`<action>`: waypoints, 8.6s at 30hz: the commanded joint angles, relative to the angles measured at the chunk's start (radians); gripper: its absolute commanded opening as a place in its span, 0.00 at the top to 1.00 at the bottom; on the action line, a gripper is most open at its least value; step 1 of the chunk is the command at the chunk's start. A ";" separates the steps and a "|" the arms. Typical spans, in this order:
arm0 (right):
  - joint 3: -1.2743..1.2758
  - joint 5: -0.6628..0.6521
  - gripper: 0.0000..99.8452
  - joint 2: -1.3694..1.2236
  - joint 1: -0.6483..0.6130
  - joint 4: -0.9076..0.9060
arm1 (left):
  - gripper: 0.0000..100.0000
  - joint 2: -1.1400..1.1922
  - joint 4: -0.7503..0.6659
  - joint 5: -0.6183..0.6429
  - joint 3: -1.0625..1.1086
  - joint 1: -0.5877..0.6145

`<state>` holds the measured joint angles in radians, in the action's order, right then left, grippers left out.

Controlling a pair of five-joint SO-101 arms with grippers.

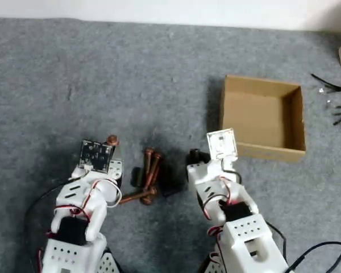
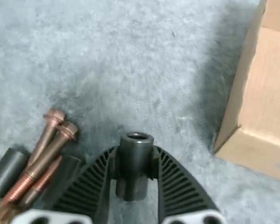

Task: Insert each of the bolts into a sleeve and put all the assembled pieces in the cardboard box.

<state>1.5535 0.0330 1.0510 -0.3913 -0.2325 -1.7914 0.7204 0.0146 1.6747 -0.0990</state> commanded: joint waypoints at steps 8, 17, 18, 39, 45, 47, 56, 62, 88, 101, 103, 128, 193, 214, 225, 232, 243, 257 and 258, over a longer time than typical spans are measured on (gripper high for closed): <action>-0.005 -0.012 1.00 0.024 -0.016 0.058 | 1.00 -0.021 -0.068 -0.006 0.021 0.007; -0.004 -0.012 1.00 0.025 -0.042 0.058 | 1.00 -0.021 -0.069 -0.005 0.021 0.007; -0.004 -0.012 1.00 0.036 -0.042 0.058 | 1.00 -0.021 -0.069 -0.005 0.021 0.007; 0.275 -0.011 0.99 0.774 -0.051 -0.262 | 1.00 -0.022 -0.071 -0.006 0.021 0.007; 0.275 -0.011 0.99 0.774 -0.107 -0.297 | 1.00 -0.022 -0.100 -0.006 0.021 0.007; 0.275 -0.011 0.99 0.774 -0.134 -0.317 | 1.00 -0.022 -0.101 -0.005 0.021 0.007; 0.275 -0.011 0.99 0.774 -0.193 -0.343 | 1.00 -0.021 -0.497 -0.002 0.021 0.001; 0.275 -0.011 0.99 0.774 -0.194 -0.343 | 1.00 -0.021 -0.623 0.207 0.012 -0.027; 0.275 -0.416 0.99 0.774 -0.194 -0.341 | 1.00 -0.024 -0.470 0.559 0.018 -0.306; 0.275 -0.436 0.99 0.765 -0.194 -0.343 | 1.00 -0.024 -0.465 0.562 0.021 -0.318; 0.275 -0.436 0.99 0.765 -0.194 -0.343 | 1.00 -0.024 -0.457 0.562 0.021 -0.318; 0.275 -0.519 0.99 0.763 -0.194 -0.384 | 1.00 -0.025 -0.371 0.687 -0.137 -0.314; 0.275 -0.514 0.99 0.774 -0.213 -0.386 | 1.00 -0.018 -0.417 0.686 0.021 -0.326; 0.275 -0.511 0.99 0.774 -0.243 -0.300 | 1.00 -0.016 -0.327 0.687 0.021 -0.384; 0.275 -0.341 0.99 0.771 -0.282 -0.306 | 1.00 -0.016 -0.330 0.686 0.021 -0.394; 0.275 -0.341 0.99 0.771 -0.282 -0.315 | 1.00 -0.025 -0.331 0.686 0.019 -0.380; 0.275 -0.399 0.99 0.773 -0.286 -0.328 | 1.00 -0.025 -0.324 0.687 -0.005 -0.372; 0.275 -0.400 0.99 0.774 -0.237 -0.326 | 1.00 -0.018 -0.242 0.683 0.022 -0.538; 0.275 -0.400 0.99 0.774 -0.237 -0.326 | 1.00 -0.018 -0.241 0.681 0.022 -0.541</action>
<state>1.6763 -0.3552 1.8059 -0.6475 -0.5854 -1.7990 0.4810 0.6958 1.6778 -0.5823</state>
